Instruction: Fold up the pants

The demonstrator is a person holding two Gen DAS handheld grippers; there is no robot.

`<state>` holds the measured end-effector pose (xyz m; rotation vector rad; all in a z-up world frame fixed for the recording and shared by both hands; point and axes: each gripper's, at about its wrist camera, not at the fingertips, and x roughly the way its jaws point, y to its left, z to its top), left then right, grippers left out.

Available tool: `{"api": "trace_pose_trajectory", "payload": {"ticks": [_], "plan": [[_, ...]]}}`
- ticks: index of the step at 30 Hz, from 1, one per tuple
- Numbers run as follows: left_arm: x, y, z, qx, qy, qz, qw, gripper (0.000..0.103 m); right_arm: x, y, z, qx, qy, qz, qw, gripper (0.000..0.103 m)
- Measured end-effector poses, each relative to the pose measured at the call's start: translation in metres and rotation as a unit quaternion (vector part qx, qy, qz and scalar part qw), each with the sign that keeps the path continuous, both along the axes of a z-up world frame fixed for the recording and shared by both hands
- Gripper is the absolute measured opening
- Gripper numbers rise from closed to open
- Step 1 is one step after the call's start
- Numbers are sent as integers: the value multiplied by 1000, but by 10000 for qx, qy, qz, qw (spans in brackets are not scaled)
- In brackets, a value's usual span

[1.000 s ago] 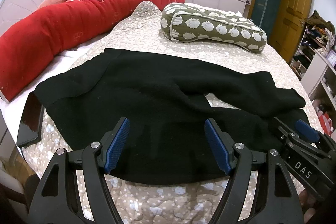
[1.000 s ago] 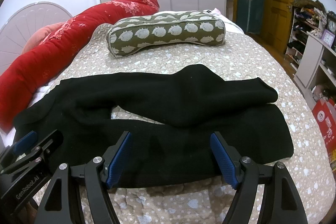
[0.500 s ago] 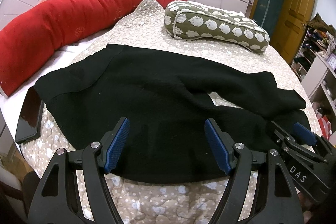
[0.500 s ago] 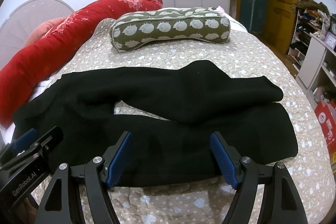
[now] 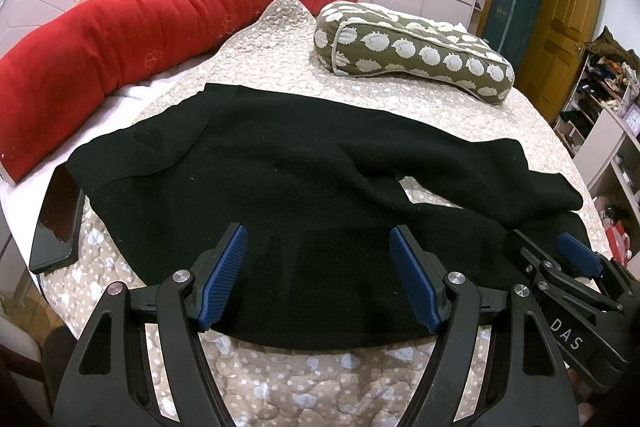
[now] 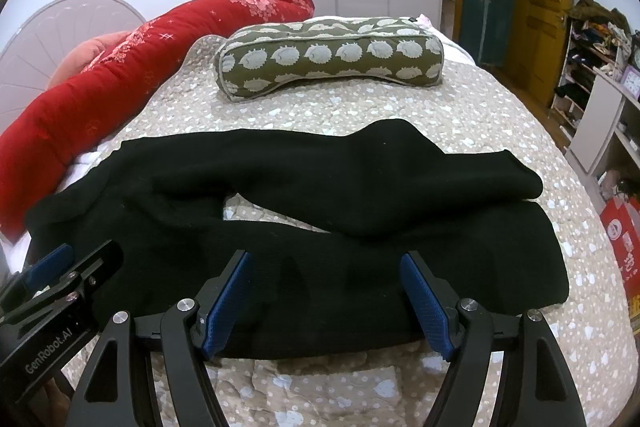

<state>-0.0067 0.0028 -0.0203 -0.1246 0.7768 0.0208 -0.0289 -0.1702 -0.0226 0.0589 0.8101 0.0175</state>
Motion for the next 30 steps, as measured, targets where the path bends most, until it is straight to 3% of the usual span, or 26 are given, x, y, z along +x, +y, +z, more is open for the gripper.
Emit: {"api": "trace_pose_trajectory", "payload": {"ticks": [2,7,13,30], "plan": [[0,0,0,-6,0,1,10000,75,0,0,1,181,204,29,9996,75],[1,2,0,-9,2,-3,10000,75,0,5,-2,-208,-112,58,9997,75],[1,2,0,-15,5,5,10000,75,2,7,-4,-457,-151,54,9988,75],[-5,56,6,-160,41,524,9985,75,-1,-13,-6,-114,-66,-25,9999,75]]}}
